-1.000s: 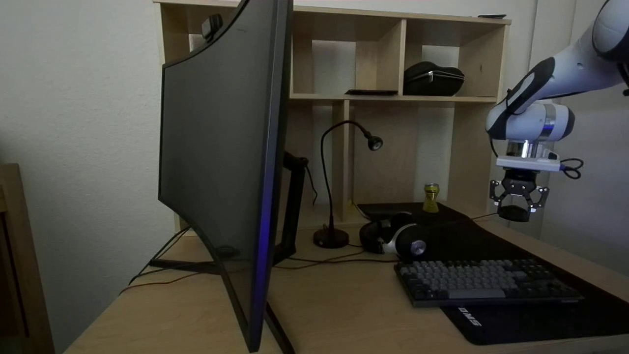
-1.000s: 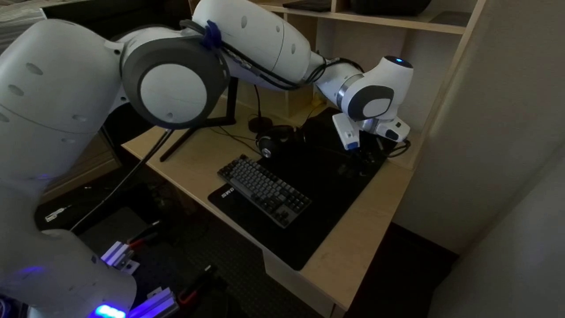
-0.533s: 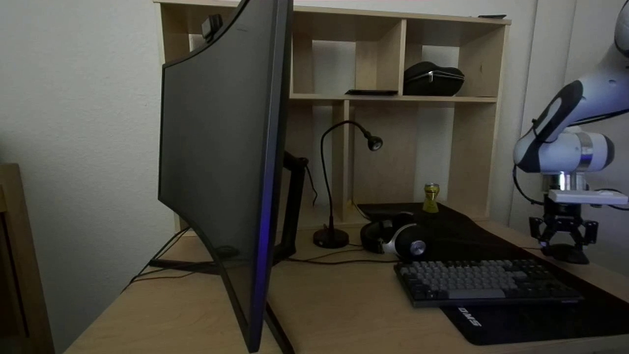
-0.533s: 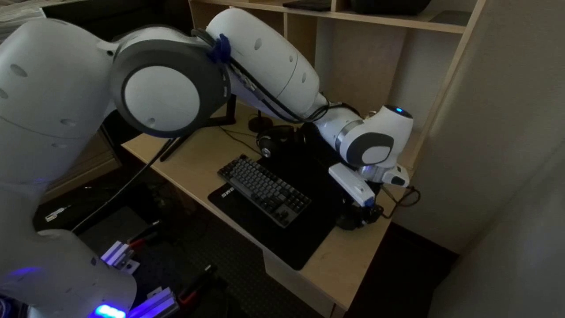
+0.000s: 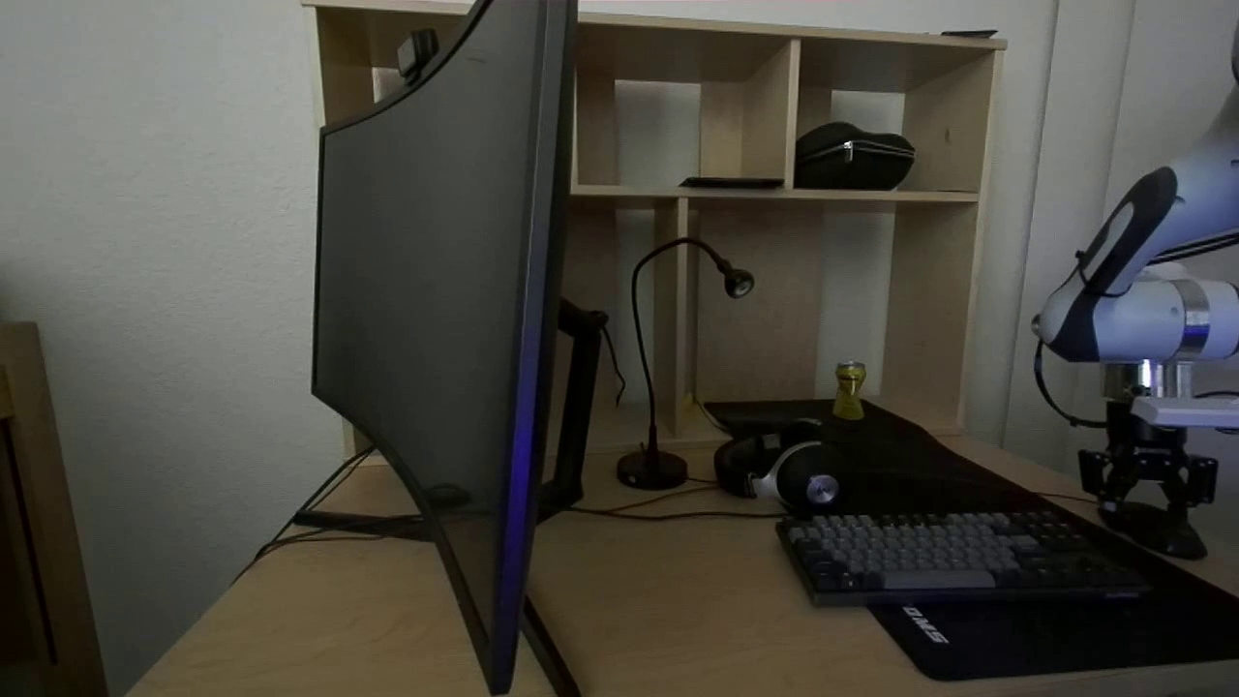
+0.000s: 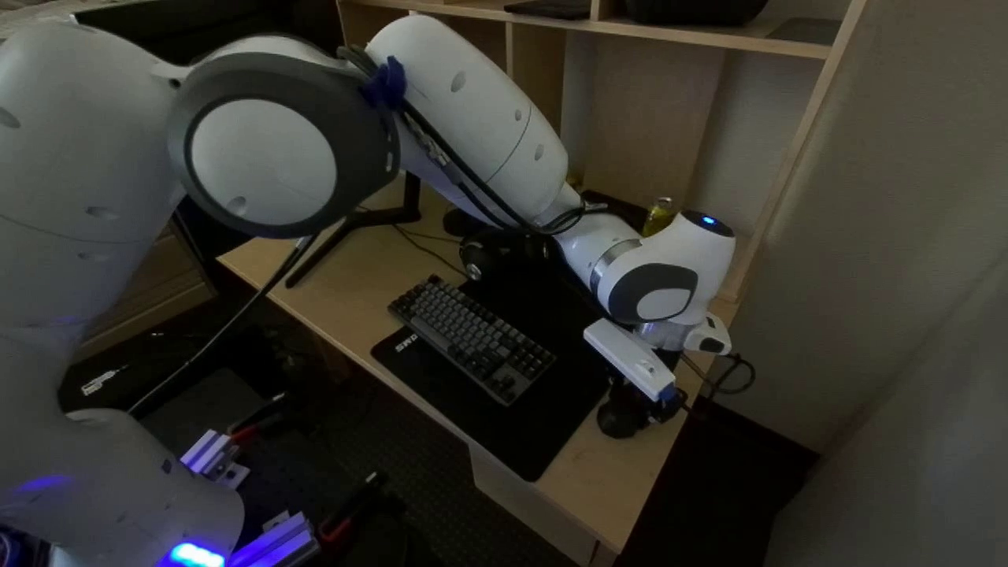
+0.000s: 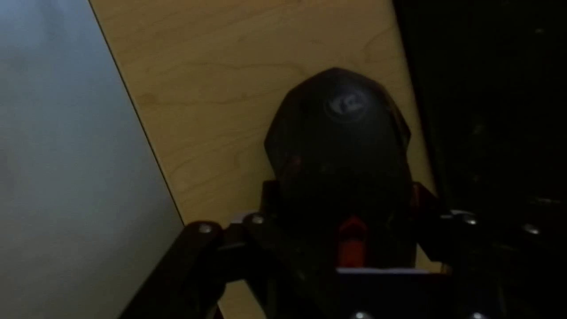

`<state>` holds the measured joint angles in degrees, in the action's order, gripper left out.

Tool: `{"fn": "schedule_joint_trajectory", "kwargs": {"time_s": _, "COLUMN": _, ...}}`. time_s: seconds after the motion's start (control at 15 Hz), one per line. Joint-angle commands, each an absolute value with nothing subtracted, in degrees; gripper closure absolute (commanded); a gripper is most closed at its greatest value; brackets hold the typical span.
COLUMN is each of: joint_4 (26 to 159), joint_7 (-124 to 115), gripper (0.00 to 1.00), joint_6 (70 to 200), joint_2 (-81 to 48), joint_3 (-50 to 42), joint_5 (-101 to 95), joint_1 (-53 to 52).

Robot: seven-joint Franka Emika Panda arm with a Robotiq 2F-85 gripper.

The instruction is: Place the mouse to the right of the keyboard

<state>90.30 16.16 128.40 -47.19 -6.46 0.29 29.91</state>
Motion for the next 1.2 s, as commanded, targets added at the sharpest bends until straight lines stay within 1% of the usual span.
{"fn": "schedule_joint_trajectory", "kwargs": {"time_s": 0.0, "joint_4": 94.22, "joint_7": 20.51, "gripper": 0.55, "joint_6": 131.43, "joint_2": -47.03, "joint_3": -9.66, "joint_5": -4.27, "joint_1": 27.81}}
{"fn": "schedule_joint_trajectory", "kwargs": {"time_s": 0.33, "joint_4": 99.58, "joint_7": 22.76, "gripper": 0.55, "joint_6": 135.56, "joint_2": -45.35, "joint_3": -11.13, "joint_5": -9.42, "joint_1": 25.8}}
{"fn": "schedule_joint_trajectory", "kwargs": {"time_s": 0.4, "joint_4": 100.7, "joint_7": 21.29, "gripper": 0.14, "joint_6": 137.57, "joint_2": -45.19, "joint_3": -11.89, "joint_5": -10.3, "joint_1": 25.07}}
{"fn": "schedule_joint_trajectory", "kwargs": {"time_s": 0.47, "joint_4": 101.43, "joint_7": 20.74, "gripper": 0.06, "joint_6": 138.84, "joint_2": -45.06, "joint_3": -12.3, "joint_5": -10.95, "joint_1": 24.73}}
{"fn": "schedule_joint_trajectory", "kwargs": {"time_s": 0.53, "joint_4": 102.11, "joint_7": 20.23, "gripper": 0.02, "joint_6": 139.76, "joint_2": -44.9, "joint_3": -12.67, "joint_5": -11.35, "joint_1": 24.41}}
{"fn": "schedule_joint_trajectory", "kwargs": {"time_s": 0.6, "joint_4": 102.71, "joint_7": 19.57, "gripper": 0.0, "joint_6": 140.37, "joint_2": -44.65, "joint_3": -12.9, "joint_5": -11.24, "joint_1": 24.24}}
{"fn": "schedule_joint_trajectory", "kwargs": {"time_s": 0.8, "joint_4": 105.06, "joint_7": 19.04, "gripper": 0.0, "joint_6": 141.47, "joint_2": -42.64, "joint_3": -13.16, "joint_5": -10.63, "joint_1": 24.23}}
{"fn": "schedule_joint_trajectory", "kwargs": {"time_s": 1.0, "joint_4": 109.58, "joint_7": 23.11, "gripper": 0.0, "joint_6": 137.53, "joint_2": -36.22, "joint_3": -9.34, "joint_5": -5.27, "joint_1": 27.28}}
{"fn": "schedule_joint_trajectory", "kwargs": {"time_s": 1.07, "joint_4": 103.32, "joint_7": 20.49, "gripper": 0.0, "joint_6": 138.84, "joint_2": -41.56, "joint_3": -11.46, "joint_5": -7.2, "joint_1": 25.35}}
{"fn": "schedule_joint_trajectory", "kwargs": {"time_s": 1.13, "joint_4": 105.04, "joint_7": 21.17, "gripper": 0.0, "joint_6": 138.44, "joint_2": -40.37, "joint_3": -11.07, "joint_5": -6.35, "joint_1": 25.73}}
